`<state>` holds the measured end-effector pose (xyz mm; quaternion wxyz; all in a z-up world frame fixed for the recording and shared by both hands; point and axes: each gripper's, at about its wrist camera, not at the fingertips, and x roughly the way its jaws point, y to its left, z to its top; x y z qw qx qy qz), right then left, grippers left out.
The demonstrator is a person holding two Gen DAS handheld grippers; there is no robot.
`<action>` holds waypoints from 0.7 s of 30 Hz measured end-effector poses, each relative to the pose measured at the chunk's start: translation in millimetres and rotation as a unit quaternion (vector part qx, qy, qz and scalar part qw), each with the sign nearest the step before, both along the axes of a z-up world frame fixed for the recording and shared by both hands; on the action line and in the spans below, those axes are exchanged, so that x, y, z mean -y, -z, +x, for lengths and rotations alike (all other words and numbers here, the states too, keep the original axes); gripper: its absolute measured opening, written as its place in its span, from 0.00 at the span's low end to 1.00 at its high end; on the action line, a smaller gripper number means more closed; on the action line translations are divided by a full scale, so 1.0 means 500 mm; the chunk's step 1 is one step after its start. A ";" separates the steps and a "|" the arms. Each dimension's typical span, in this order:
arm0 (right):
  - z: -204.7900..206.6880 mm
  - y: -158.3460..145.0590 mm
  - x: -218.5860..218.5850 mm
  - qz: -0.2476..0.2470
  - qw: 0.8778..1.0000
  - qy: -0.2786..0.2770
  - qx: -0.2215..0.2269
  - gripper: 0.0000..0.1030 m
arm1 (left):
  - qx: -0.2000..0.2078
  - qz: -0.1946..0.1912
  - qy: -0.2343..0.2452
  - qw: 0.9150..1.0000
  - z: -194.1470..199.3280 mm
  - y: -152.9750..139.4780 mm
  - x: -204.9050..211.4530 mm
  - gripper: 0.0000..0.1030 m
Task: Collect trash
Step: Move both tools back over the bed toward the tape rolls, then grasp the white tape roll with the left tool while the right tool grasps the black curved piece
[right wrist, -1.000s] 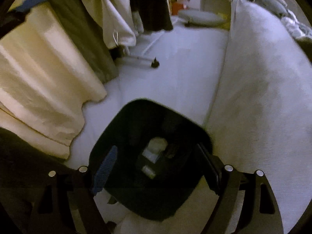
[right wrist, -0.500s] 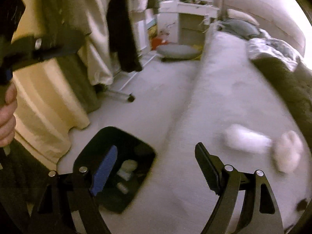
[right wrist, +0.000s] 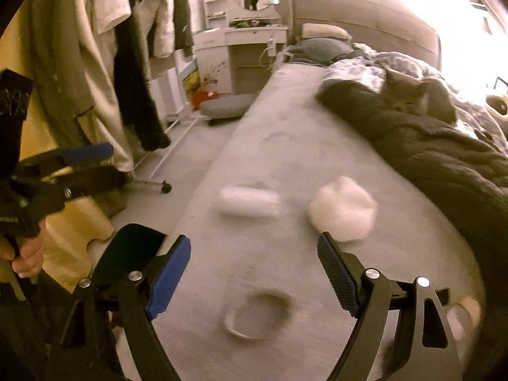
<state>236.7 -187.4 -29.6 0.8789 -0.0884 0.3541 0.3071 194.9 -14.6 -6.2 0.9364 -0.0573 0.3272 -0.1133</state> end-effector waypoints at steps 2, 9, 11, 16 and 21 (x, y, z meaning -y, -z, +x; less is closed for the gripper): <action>0.004 0.002 0.027 0.000 1.000 0.010 0.005 0.80 | -0.004 0.001 0.012 1.000 0.008 0.007 0.026 0.86; 0.028 0.024 0.129 0.010 0.999 0.049 -0.002 0.80 | -0.015 0.023 0.058 0.998 0.028 0.043 0.124 0.87; 0.033 0.029 0.153 0.012 0.998 0.058 -0.006 0.80 | -0.021 0.025 0.067 0.997 0.037 0.054 0.147 0.87; 0.032 0.043 0.207 0.023 0.997 0.069 -0.016 0.80 | -0.030 0.034 0.085 0.995 0.042 0.071 0.193 0.87; 0.025 0.058 0.232 0.018 0.997 0.075 -0.020 0.80 | -0.041 0.043 0.102 0.993 0.049 0.095 0.241 0.86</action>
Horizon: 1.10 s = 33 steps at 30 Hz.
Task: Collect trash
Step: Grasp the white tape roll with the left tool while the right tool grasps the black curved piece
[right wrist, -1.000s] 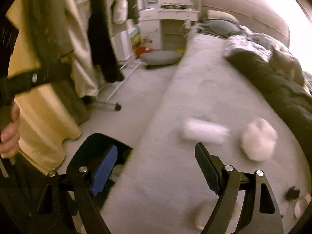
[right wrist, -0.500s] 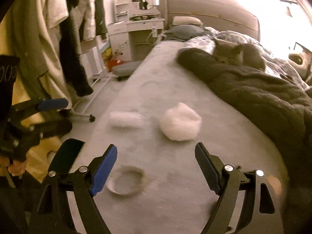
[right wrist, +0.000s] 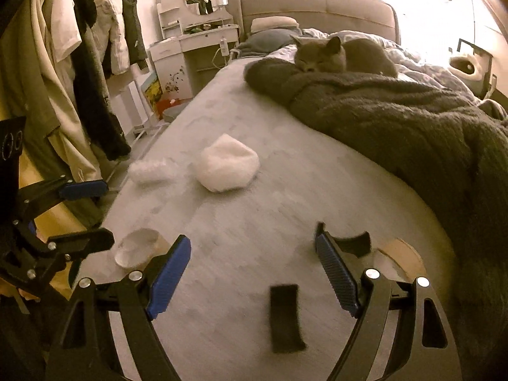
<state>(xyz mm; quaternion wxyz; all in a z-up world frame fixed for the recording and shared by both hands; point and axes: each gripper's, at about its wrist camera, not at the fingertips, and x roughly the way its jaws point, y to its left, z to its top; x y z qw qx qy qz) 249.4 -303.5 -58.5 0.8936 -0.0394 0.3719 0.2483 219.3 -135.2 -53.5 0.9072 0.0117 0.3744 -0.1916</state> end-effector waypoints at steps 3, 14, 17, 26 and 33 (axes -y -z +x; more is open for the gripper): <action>-0.001 0.013 0.024 0.002 1.000 0.005 -0.006 0.73 | -0.009 0.007 0.009 1.000 -0.001 0.018 0.018 0.84; -0.002 0.038 0.086 0.041 0.998 0.005 -0.037 0.58 | -0.036 0.042 0.005 0.998 0.020 0.072 0.062 0.71; -0.003 0.039 0.084 0.051 0.998 -0.004 -0.043 0.53 | -0.046 0.049 0.001 0.998 0.027 0.085 0.066 0.66; -0.001 0.049 0.061 0.029 0.998 -0.011 -0.058 0.44 | -0.044 0.045 -0.013 0.998 0.028 0.082 0.051 0.42; 0.007 0.059 0.046 0.008 0.998 -0.008 -0.068 0.24 | -0.032 0.044 -0.016 0.998 0.018 0.064 0.037 0.42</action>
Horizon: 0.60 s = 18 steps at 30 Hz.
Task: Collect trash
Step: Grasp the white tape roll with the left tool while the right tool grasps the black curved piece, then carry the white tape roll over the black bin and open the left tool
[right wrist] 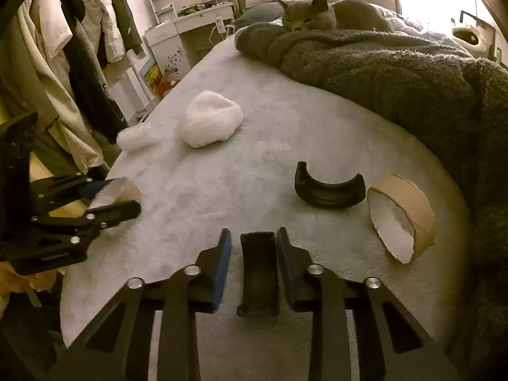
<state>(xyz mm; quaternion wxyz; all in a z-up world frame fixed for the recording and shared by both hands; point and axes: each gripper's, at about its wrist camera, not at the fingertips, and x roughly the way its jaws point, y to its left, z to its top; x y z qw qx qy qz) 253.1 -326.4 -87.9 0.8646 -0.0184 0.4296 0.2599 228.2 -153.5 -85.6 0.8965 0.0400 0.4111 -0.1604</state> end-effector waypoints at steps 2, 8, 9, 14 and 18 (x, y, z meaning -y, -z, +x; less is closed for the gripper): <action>0.002 -0.003 -0.005 -0.002 1.000 0.002 0.001 0.22 | 0.003 -0.001 -0.006 1.000 -0.002 -0.006 -0.011 0.42; 0.003 -0.024 -0.043 0.004 1.000 -0.006 0.012 0.22 | 0.007 -0.002 -0.019 1.000 -0.010 -0.019 -0.045 0.42; 0.003 -0.029 -0.051 0.006 1.000 -0.009 0.013 0.22 | 0.009 -0.002 -0.022 1.000 -0.012 -0.023 -0.053 0.42; -0.001 -0.050 -0.107 0.015 0.999 -0.031 0.022 0.22 | 0.015 -0.007 -0.042 0.999 -0.021 -0.036 -0.092 0.42; -0.003 -0.062 -0.158 0.017 0.998 -0.051 0.026 0.22 | 0.020 -0.005 -0.062 0.998 -0.029 -0.045 -0.126 0.42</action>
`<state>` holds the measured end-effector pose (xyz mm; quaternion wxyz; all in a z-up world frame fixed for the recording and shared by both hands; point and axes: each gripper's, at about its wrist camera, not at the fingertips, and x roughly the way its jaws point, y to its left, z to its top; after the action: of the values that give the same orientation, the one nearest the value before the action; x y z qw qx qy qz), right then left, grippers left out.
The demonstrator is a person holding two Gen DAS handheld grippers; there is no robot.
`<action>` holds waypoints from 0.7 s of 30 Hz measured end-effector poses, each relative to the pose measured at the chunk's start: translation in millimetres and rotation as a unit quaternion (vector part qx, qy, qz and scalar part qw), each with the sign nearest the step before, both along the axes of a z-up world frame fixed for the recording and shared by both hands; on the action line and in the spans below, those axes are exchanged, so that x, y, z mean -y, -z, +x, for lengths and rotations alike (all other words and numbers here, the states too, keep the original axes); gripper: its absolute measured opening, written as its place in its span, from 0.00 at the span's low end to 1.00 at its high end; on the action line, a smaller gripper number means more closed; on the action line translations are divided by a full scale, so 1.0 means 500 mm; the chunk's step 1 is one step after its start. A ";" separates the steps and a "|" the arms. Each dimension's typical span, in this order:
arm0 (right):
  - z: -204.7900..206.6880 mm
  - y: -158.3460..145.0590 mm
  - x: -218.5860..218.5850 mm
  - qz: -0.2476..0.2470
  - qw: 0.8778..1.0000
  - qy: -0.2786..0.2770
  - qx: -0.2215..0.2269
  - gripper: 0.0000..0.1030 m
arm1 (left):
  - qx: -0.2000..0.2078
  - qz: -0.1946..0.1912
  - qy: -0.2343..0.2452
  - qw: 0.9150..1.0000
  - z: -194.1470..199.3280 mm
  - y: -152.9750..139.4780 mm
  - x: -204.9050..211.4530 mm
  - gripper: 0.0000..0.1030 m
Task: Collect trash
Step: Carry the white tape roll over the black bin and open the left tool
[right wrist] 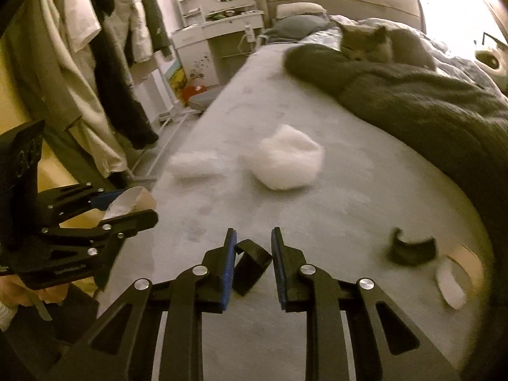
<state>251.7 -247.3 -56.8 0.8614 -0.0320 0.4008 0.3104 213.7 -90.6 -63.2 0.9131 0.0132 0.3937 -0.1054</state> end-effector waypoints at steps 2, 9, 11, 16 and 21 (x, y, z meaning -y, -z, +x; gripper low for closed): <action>-0.003 -0.007 -0.031 0.001 1.000 -0.012 0.002 0.22 | 0.002 -0.002 -0.008 1.000 -0.003 -0.004 -0.019 0.42; -0.011 -0.019 -0.118 0.005 0.999 -0.043 0.005 0.22 | 0.003 0.000 -0.046 0.999 -0.019 -0.007 -0.098 0.42; -0.014 -0.025 -0.144 0.007 0.999 -0.052 0.007 0.22 | -0.002 -0.002 -0.055 0.998 -0.021 -0.002 -0.120 0.42; -0.021 -0.038 -0.212 -0.007 0.997 -0.067 0.023 0.17 | -0.024 -0.002 -0.086 0.996 -0.033 0.021 -0.186 0.42; -0.015 -0.053 -0.230 -0.003 0.997 -0.068 0.031 0.17 | -0.034 -0.001 -0.103 0.994 -0.046 0.036 -0.240 0.42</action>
<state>244.1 -132.5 -30.3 0.8504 -0.0711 0.3712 0.3661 190.8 29.4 -81.2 0.9053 -0.0318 0.4235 -0.0114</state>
